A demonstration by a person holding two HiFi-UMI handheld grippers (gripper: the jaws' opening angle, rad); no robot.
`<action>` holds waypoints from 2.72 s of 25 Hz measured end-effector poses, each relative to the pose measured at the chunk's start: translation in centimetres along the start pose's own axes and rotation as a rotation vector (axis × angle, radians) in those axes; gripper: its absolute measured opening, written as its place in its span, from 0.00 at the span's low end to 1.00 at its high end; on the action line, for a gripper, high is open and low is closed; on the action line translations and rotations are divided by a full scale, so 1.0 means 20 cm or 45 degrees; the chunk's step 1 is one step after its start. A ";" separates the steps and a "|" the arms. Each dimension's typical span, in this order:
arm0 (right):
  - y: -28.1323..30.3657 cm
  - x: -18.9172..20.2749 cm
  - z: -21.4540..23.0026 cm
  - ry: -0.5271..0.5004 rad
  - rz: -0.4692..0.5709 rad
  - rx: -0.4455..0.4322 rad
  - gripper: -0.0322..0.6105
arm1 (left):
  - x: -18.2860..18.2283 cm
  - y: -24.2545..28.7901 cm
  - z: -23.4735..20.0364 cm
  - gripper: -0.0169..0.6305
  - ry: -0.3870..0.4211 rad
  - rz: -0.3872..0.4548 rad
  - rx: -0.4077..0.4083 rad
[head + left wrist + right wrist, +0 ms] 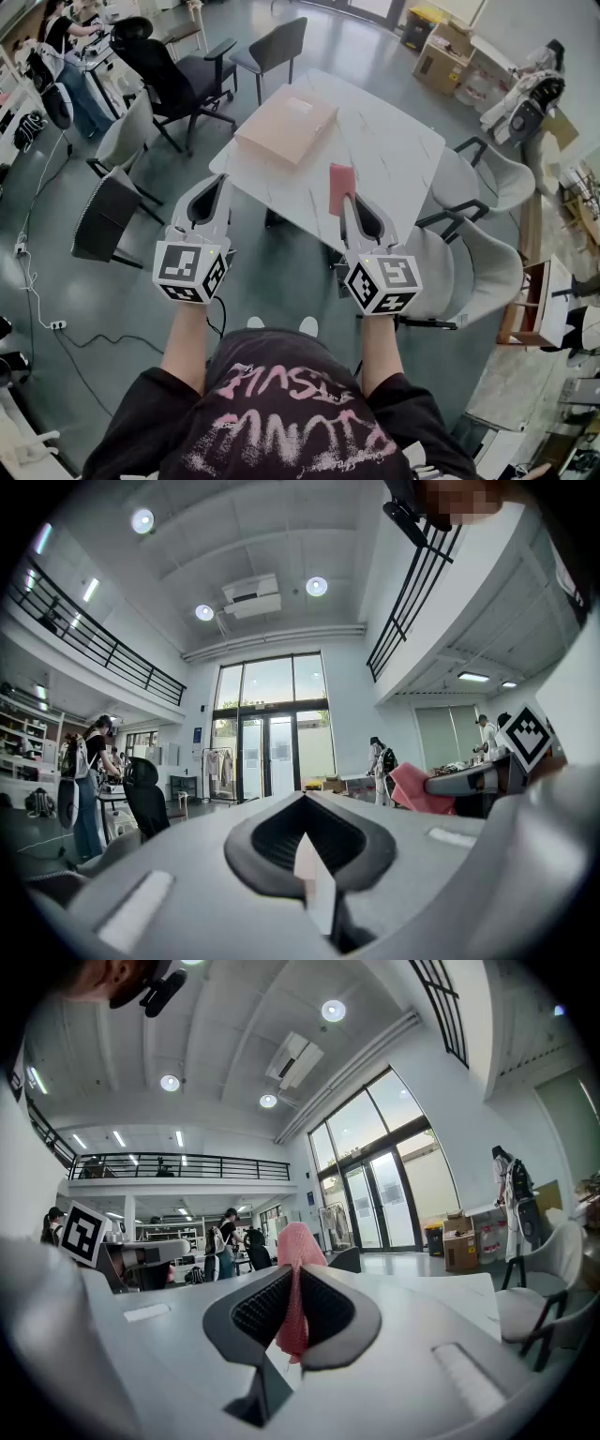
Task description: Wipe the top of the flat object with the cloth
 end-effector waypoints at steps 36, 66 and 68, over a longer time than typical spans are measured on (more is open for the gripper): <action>-0.02 0.00 0.17 -0.011 -0.004 -0.035 0.12 | 0.02 0.12 0.21 0.03 0.026 -0.044 0.005; 0.15 0.02 0.33 -0.046 -0.035 -0.129 0.12 | 0.06 0.32 0.24 0.03 0.024 -0.023 -0.070; 0.18 0.02 0.32 -0.048 -0.038 -0.123 0.12 | 0.07 0.34 0.21 0.03 0.021 -0.021 -0.064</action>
Point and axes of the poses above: the fingertips, and each gripper's own axes: y forward along the fingers, z to its right, x out of its underside, the point moved 1 cm from there along -y, backward along the fingers, and after that the axes turned 1 degree about y, right-handed, at the moved point
